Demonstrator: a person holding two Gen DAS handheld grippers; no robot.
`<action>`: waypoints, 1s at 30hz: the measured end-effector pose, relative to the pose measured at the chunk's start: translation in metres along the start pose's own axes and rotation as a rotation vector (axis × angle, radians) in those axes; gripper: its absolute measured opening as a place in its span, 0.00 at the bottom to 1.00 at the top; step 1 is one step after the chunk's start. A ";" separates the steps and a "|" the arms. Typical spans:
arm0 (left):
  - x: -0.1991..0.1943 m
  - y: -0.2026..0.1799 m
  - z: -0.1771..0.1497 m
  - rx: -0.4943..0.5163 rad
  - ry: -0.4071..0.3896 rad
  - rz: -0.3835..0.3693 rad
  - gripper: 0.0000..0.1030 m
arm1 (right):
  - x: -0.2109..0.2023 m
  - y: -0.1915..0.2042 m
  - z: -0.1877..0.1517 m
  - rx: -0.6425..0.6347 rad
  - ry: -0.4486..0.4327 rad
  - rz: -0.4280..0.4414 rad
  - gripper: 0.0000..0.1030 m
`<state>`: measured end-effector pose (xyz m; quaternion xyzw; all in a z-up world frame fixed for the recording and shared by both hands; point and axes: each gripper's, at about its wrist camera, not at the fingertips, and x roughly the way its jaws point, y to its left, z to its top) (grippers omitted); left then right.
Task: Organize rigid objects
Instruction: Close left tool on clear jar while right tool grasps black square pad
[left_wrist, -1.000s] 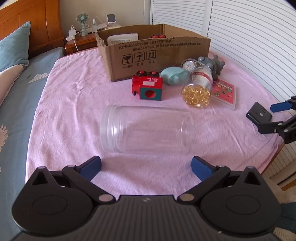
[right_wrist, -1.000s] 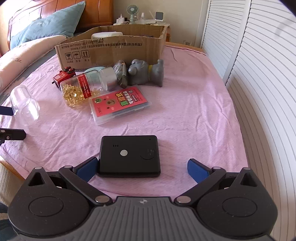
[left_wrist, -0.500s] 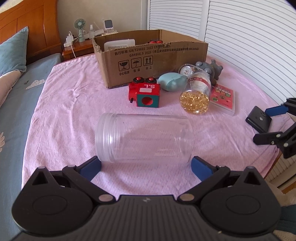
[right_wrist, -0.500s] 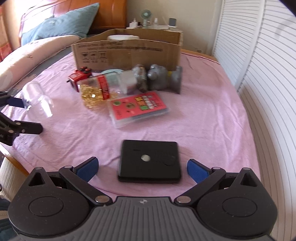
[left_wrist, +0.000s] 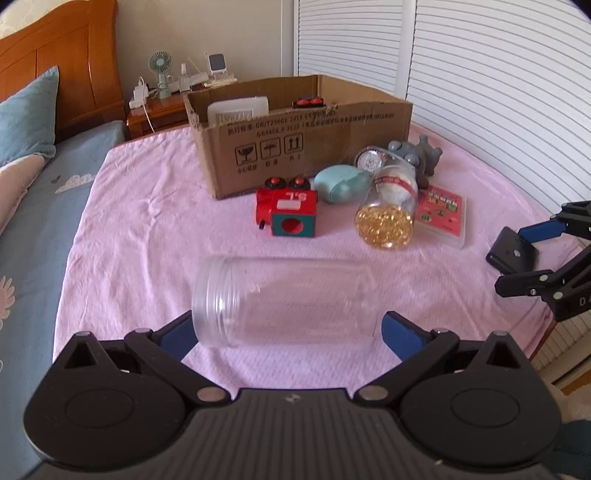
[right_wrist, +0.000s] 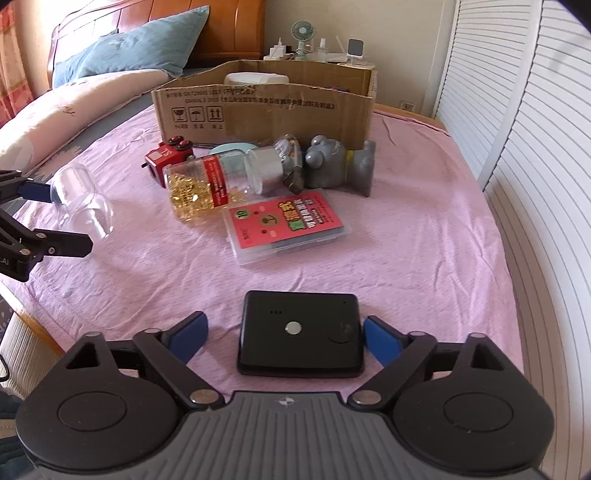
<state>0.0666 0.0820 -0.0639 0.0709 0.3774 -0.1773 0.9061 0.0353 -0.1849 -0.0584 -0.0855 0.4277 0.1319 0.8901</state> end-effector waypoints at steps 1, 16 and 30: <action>0.000 0.000 0.001 -0.002 -0.003 0.002 0.99 | 0.000 -0.001 0.000 0.002 0.000 -0.001 0.86; 0.002 -0.001 0.012 0.004 0.016 0.002 0.88 | -0.003 -0.006 0.005 0.016 0.017 -0.007 0.72; -0.013 -0.002 0.032 0.045 0.034 -0.054 0.88 | -0.010 -0.015 0.019 -0.005 0.031 0.005 0.72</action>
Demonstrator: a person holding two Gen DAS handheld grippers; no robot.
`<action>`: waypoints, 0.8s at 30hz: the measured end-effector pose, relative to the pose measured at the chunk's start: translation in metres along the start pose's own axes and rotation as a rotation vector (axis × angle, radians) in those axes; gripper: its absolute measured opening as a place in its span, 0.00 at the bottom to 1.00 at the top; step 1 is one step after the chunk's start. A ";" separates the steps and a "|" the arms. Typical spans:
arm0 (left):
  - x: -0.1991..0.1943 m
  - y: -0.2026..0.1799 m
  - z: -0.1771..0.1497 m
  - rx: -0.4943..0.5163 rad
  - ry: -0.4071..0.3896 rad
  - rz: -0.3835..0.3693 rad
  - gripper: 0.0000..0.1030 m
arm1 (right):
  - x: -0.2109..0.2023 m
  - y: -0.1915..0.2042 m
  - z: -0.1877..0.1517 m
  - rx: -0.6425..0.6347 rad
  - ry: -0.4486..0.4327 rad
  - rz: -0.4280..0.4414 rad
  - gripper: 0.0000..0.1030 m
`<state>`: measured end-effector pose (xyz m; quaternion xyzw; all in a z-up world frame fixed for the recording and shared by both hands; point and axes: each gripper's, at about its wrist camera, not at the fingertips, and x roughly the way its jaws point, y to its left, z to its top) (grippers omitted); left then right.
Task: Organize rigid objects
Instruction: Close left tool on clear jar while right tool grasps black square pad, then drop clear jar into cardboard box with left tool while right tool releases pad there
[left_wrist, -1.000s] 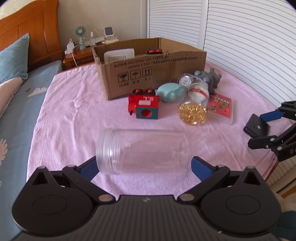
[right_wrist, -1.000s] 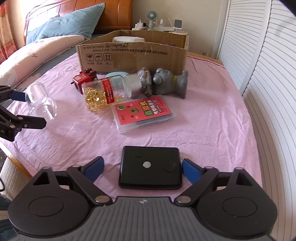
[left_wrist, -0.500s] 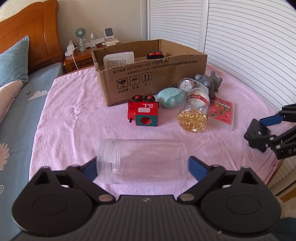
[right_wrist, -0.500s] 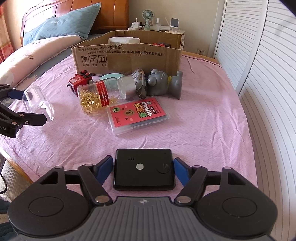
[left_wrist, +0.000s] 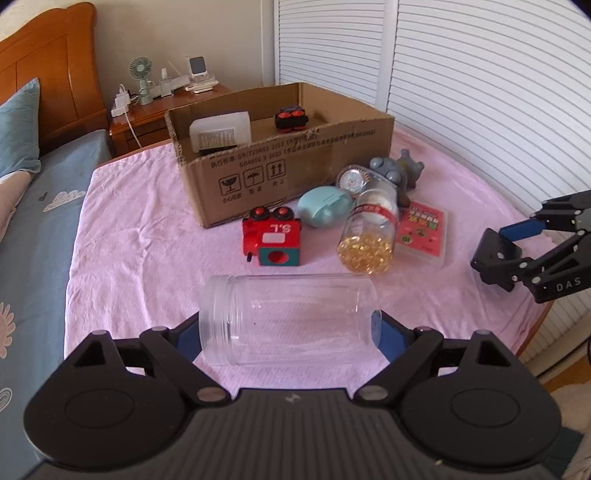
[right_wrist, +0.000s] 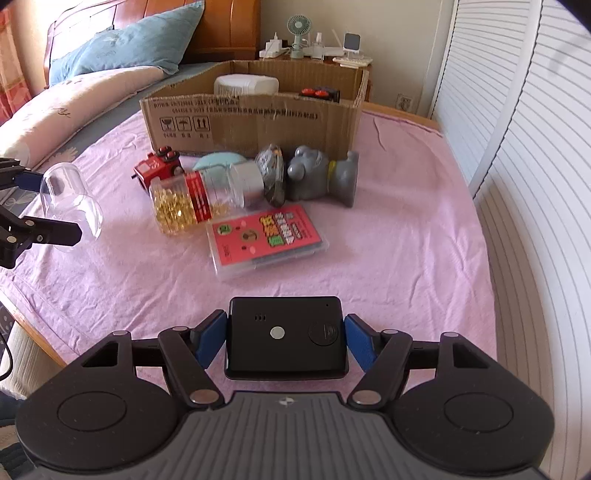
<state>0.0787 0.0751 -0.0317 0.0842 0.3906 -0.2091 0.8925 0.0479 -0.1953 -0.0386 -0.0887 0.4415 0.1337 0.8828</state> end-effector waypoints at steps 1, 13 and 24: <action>-0.001 0.000 0.003 -0.001 0.003 -0.008 0.88 | -0.002 -0.001 0.002 -0.003 -0.005 0.001 0.72; -0.002 0.006 0.068 0.012 -0.044 0.019 0.88 | -0.017 -0.012 0.047 -0.067 -0.089 0.026 0.72; 0.038 0.030 0.146 -0.026 -0.117 0.053 0.88 | -0.014 -0.019 0.104 -0.128 -0.167 0.037 0.72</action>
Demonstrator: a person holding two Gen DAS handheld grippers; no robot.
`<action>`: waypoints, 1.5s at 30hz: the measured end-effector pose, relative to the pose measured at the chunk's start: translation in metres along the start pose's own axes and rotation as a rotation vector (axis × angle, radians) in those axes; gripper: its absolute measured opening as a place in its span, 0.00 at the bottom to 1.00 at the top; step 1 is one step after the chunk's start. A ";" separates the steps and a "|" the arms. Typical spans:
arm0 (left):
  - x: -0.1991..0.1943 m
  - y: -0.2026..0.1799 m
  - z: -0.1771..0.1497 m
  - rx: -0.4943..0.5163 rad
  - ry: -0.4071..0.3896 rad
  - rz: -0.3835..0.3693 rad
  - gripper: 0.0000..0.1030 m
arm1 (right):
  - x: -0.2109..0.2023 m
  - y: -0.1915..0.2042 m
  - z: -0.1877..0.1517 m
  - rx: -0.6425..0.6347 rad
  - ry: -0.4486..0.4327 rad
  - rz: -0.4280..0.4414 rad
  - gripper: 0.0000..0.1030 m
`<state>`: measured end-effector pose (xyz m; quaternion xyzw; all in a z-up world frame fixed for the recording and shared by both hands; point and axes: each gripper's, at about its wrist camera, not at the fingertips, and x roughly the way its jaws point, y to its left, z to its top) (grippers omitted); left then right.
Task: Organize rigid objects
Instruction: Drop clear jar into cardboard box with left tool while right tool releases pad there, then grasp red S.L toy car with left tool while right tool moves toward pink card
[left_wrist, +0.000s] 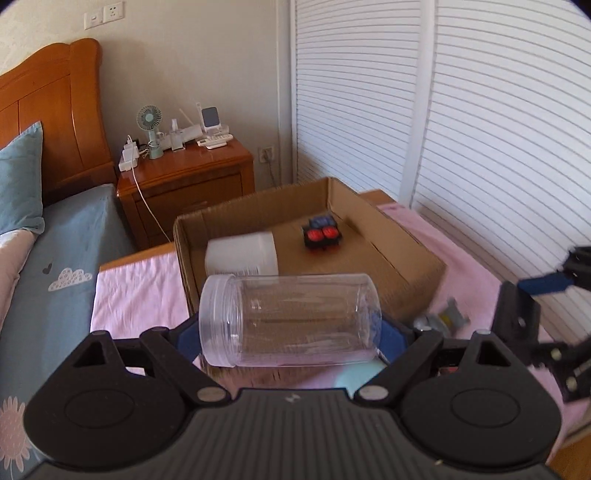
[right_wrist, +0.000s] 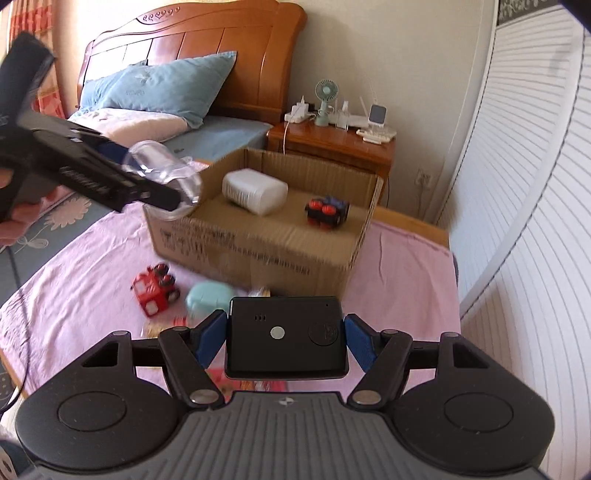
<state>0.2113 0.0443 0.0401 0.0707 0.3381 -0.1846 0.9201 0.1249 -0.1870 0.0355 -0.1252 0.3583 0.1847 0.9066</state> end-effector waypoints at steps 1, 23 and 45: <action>0.006 0.001 0.004 -0.008 -0.003 0.005 0.88 | 0.002 -0.001 0.003 -0.006 -0.003 -0.001 0.72; -0.028 -0.007 -0.042 -0.125 0.042 0.145 0.98 | 0.040 -0.016 0.070 0.001 -0.047 0.020 0.72; -0.041 0.005 -0.061 -0.179 0.043 0.177 0.98 | 0.099 -0.026 0.096 0.117 0.010 0.003 1.00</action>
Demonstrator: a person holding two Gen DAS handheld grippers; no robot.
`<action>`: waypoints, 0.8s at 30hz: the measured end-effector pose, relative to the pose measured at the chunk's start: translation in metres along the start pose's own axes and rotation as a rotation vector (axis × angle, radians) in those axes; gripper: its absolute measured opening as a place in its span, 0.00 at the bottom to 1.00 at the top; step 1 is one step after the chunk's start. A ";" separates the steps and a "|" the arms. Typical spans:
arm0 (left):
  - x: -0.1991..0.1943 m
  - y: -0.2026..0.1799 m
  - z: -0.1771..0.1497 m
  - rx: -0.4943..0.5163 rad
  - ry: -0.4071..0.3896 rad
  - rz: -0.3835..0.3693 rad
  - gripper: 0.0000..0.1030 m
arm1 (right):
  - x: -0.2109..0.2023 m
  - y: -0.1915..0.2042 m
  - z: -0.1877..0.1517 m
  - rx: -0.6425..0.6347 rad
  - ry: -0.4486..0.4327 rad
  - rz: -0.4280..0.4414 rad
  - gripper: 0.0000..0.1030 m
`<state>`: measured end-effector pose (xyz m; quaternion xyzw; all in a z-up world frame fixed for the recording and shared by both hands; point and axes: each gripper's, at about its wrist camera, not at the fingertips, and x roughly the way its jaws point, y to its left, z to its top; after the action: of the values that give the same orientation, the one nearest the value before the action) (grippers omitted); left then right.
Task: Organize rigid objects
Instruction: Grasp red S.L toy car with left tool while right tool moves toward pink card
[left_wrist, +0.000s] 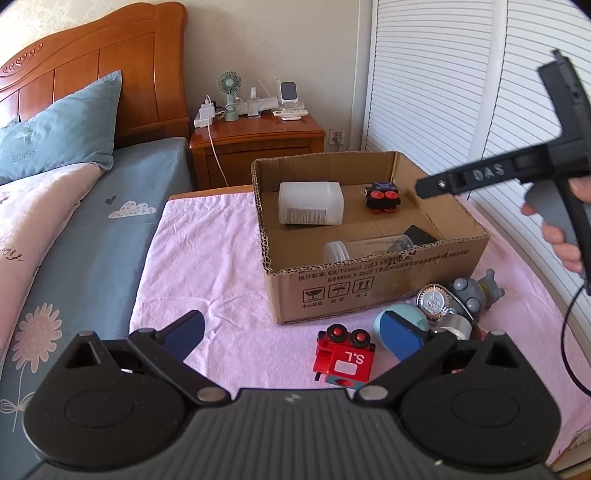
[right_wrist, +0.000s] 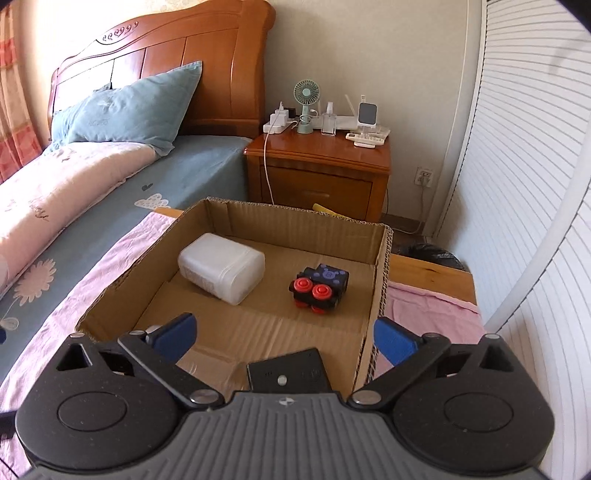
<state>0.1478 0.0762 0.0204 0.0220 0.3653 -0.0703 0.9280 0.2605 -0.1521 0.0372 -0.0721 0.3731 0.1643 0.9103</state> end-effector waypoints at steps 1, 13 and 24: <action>-0.002 -0.001 0.000 0.000 -0.001 -0.001 0.98 | -0.005 0.002 -0.003 -0.007 0.003 0.002 1.00; -0.025 0.003 -0.009 -0.039 -0.011 0.033 0.98 | -0.057 0.010 -0.073 -0.012 0.047 0.052 1.00; -0.035 0.005 -0.025 -0.067 -0.010 0.041 0.98 | -0.056 0.029 -0.157 -0.018 0.173 0.039 1.00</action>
<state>0.1068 0.0874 0.0257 -0.0022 0.3623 -0.0391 0.9312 0.1097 -0.1781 -0.0351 -0.0869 0.4503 0.1786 0.8705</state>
